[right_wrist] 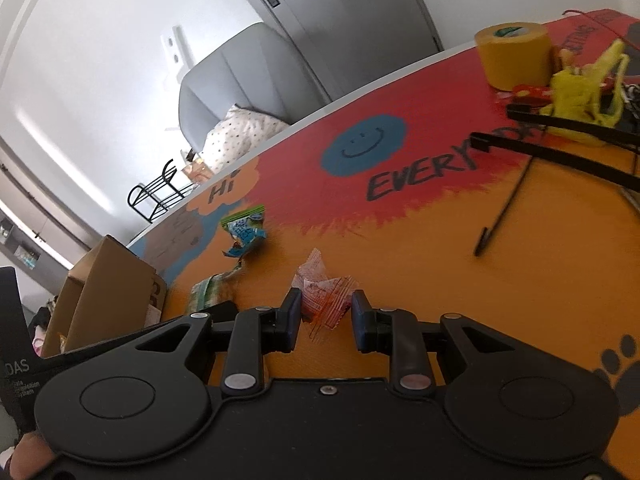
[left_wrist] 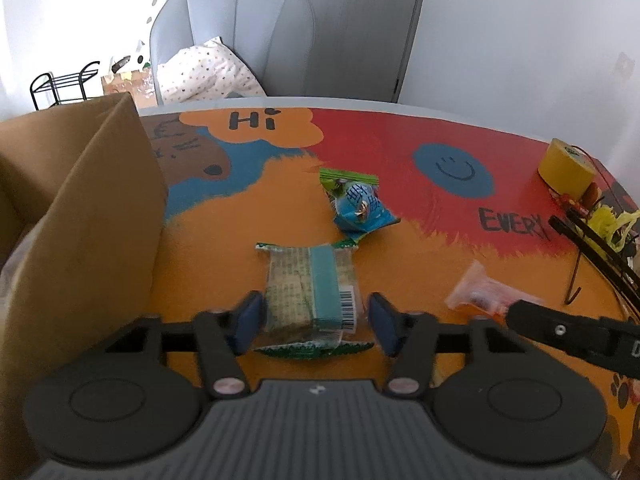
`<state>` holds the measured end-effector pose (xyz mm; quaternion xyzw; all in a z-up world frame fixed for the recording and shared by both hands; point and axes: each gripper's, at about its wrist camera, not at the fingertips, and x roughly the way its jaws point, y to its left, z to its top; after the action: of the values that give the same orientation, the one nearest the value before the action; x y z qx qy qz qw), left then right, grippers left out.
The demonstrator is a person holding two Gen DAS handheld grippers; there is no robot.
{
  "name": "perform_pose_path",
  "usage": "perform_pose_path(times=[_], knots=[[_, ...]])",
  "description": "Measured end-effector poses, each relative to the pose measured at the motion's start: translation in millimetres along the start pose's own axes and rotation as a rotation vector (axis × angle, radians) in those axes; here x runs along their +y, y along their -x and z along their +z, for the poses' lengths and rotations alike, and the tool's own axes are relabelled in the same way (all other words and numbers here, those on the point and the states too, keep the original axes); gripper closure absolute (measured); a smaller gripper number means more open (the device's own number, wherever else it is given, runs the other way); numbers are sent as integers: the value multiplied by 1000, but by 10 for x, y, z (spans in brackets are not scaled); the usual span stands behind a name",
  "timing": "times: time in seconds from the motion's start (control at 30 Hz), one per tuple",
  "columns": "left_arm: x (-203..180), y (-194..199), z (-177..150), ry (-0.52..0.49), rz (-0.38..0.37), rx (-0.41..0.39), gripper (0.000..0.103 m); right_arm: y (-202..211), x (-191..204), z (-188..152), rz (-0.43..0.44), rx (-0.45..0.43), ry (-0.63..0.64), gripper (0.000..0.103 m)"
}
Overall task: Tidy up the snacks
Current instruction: 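Grasp the green-blue biscuit pack with left tool while right tool grasps clear candy wrapper, then carry both snacks over the cardboard box and open both tools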
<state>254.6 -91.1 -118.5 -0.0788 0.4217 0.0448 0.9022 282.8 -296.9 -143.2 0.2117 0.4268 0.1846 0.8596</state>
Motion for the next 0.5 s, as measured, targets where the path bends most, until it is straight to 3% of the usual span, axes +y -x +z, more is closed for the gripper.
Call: perform_pose_path(times=[0.07, 0.5], knots=[[24, 30, 11, 13, -24, 9, 56, 40, 1, -8, -3, -9, -2, 78], [57, 565, 91, 3, -74, -84, 56, 286, 247, -19, 24, -71, 33, 79]])
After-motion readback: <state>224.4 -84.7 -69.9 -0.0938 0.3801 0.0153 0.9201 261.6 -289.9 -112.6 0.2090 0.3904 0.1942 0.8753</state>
